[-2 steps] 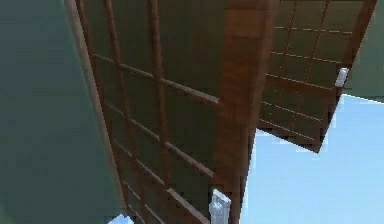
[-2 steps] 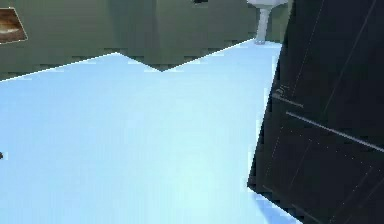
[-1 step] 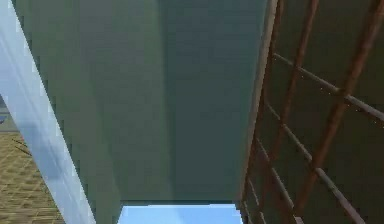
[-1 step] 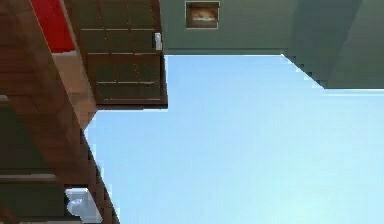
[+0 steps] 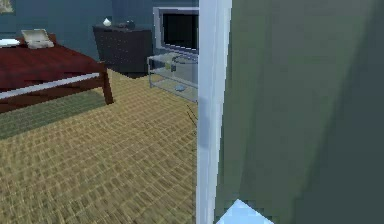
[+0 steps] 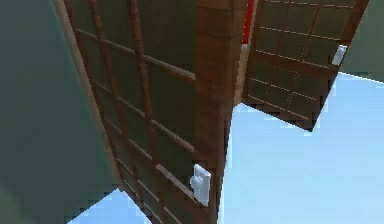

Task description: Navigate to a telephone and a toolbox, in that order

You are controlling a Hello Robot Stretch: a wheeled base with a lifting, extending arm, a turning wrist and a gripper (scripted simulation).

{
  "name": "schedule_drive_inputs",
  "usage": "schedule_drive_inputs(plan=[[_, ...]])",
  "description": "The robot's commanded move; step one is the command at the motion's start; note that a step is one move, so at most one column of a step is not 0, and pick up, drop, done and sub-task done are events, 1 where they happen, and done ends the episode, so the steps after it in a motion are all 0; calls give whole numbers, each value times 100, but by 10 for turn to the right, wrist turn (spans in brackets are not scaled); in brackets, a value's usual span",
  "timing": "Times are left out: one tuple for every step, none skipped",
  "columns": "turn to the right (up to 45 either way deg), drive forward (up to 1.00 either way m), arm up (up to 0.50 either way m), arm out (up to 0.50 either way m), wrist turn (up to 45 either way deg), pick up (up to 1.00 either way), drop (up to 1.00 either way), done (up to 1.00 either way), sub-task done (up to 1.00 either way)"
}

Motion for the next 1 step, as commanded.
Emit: schedule_drive_inputs(plan=[[0,20,0,0,0,0,0,0,0]])
